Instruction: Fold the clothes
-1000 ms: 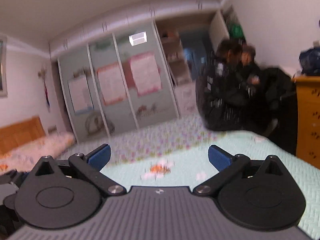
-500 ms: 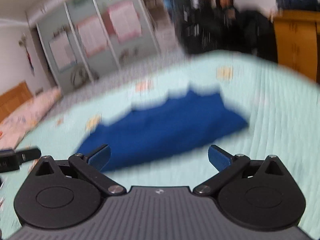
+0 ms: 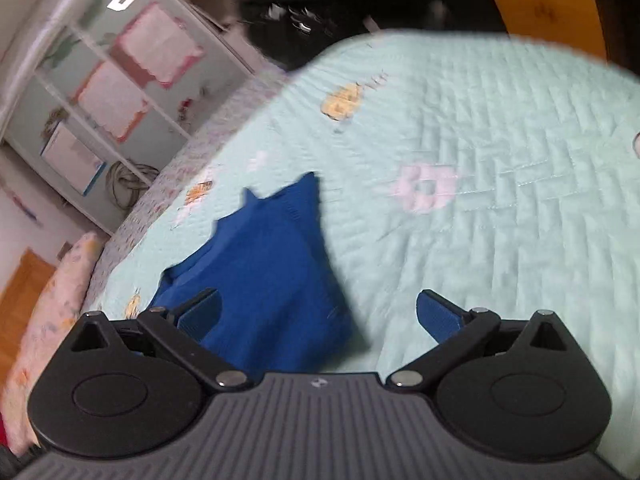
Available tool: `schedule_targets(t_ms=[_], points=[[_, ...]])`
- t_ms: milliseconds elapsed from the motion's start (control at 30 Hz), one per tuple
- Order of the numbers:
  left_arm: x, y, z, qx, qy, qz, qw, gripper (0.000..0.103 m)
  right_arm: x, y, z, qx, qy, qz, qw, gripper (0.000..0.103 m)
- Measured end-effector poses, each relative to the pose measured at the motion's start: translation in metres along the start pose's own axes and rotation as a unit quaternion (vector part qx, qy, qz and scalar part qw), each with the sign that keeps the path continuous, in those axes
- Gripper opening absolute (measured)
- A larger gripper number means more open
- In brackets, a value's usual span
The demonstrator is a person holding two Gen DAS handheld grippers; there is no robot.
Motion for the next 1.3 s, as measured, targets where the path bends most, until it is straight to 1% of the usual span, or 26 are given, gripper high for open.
schedule_targets(t_ms=[33,67,133,233,333,433,567,667,767,900,1000,1067,1133,1200,1233,1300], points=[[-0.01,0.005,-0.004,0.014,0.008,0.002,0.9999,0.102,-0.015,-0.008,-0.002,-0.025,0.024,-0.013,0.999,0.103],[-0.017,0.008,-0.006,0.023,0.014,0.004,0.9996,0.102,-0.023,-0.01,-0.004,-0.034,0.03,-0.022,0.999,0.103],[-0.03,0.014,-0.01,0.035,0.021,0.009,0.9991,0.102,-0.036,-0.012,-0.01,-0.042,0.033,-0.039,0.998,0.103],[-0.047,0.019,-0.018,0.04,0.022,0.016,0.9988,0.102,-0.055,-0.008,-0.017,-0.042,0.056,-0.069,0.995,0.103],[-0.06,0.019,-0.028,0.043,0.031,0.029,0.9982,0.102,-0.073,-0.003,-0.024,-0.042,0.08,-0.099,0.991,0.103],[-0.071,0.017,-0.038,0.051,0.036,0.052,0.9967,0.102,-0.091,0.002,-0.031,-0.041,0.104,-0.129,0.985,0.103],[-0.091,0.014,-0.047,0.055,0.049,0.083,0.9938,0.102,-0.11,0.013,-0.029,-0.024,0.142,-0.157,0.977,0.103],[-0.109,0.014,-0.055,0.07,0.063,0.121,0.9881,0.102,-0.116,0.02,-0.027,-0.012,0.171,-0.175,0.969,0.103],[-0.126,0.014,-0.06,0.086,0.08,0.144,0.9826,0.102,-0.114,0.023,-0.025,0.005,0.188,-0.187,0.964,0.103],[-0.14,0.007,-0.065,0.077,0.098,0.153,0.9804,0.102,-0.111,0.025,-0.024,0.007,0.188,-0.186,0.964,0.103],[-0.15,0.001,-0.065,0.068,0.106,0.167,0.9779,0.102,-0.113,0.024,-0.027,0.009,0.192,-0.185,0.964,0.103],[-0.158,-0.001,-0.064,0.081,0.112,0.19,0.972,0.102,-0.115,0.023,-0.028,0.011,0.194,-0.185,0.963,0.103],[-0.169,-0.008,-0.065,0.097,0.125,0.213,0.9643,0.102,-0.12,0.025,-0.028,0.016,0.203,-0.185,0.961,0.103],[-0.183,-0.022,-0.063,0.102,0.149,0.238,0.9543,0.102,-0.124,0.028,-0.028,0.024,0.215,-0.186,0.958,0.103],[-0.188,-0.032,-0.06,0.095,0.158,0.244,0.9522,0.102,-0.127,0.032,-0.027,0.028,0.223,-0.189,0.956,0.103],[-0.194,-0.051,-0.054,0.052,0.157,0.235,0.9578,0.102,-0.13,0.036,-0.025,0.036,0.229,-0.191,0.954,0.103]])
Point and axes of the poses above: each gripper's, at about its wrist camera, not at the fingertips, and x roughly against the way its jaws point, y to its left, z to its underside, the point moved 4 cm from there along -x, roughly the way its jaws point, and after that the axes turned 13 degrees about -y, right-handed, at the moved point
